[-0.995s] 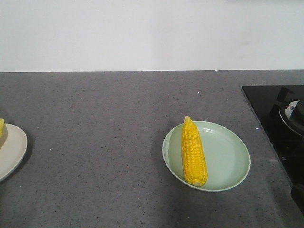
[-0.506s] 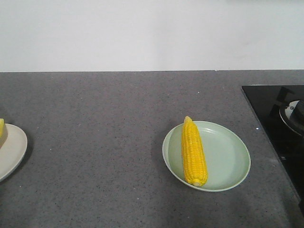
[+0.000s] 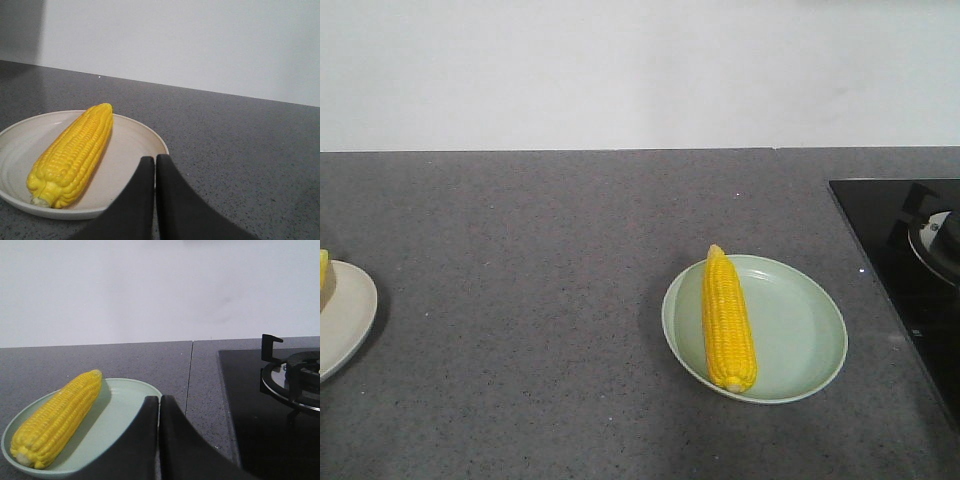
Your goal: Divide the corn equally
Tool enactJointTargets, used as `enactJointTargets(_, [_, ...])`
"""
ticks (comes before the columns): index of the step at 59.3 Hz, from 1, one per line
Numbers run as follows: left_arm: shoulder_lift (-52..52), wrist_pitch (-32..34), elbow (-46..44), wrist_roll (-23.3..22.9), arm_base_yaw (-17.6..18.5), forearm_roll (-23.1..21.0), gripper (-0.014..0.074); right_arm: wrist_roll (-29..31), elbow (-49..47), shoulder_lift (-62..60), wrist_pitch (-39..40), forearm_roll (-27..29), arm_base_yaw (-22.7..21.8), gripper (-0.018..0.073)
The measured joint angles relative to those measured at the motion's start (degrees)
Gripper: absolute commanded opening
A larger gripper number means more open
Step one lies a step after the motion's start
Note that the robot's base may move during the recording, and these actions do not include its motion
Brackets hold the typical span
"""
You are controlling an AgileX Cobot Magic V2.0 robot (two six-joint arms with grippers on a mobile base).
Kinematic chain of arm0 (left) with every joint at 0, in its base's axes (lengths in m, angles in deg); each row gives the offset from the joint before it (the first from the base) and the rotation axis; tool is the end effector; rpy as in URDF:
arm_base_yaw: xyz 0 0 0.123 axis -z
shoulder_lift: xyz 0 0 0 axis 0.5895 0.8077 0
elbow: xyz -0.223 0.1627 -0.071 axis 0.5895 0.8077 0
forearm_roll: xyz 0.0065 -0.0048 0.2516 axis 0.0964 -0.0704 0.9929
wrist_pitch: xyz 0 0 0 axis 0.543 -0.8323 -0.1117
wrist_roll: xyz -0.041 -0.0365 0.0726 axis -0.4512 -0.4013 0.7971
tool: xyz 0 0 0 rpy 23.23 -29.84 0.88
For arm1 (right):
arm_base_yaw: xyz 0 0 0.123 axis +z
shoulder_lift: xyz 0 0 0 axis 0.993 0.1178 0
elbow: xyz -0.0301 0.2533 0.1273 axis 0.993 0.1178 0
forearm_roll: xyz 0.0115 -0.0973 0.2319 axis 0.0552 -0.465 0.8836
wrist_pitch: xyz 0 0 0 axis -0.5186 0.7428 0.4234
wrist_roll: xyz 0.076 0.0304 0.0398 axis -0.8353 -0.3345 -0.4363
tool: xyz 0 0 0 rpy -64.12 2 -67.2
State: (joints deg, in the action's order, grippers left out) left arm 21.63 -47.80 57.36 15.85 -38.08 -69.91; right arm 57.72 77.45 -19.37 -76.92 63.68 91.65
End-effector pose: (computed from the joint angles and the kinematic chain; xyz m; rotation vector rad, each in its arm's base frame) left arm 0.0564 0.0017 0.1916 -0.1496 1.6443 -0.0885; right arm 0.0562 0.0081 0.1995 -0.0400 1.5549 0.1904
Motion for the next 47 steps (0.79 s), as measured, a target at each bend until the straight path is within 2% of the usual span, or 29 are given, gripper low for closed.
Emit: enactJointTargets(47, [0.0, 0.0, 0.0, 0.0, 0.0, 0.0, -0.0007, 0.0, 0.0, 0.0, 0.4, -0.1, 0.0, -0.0006])
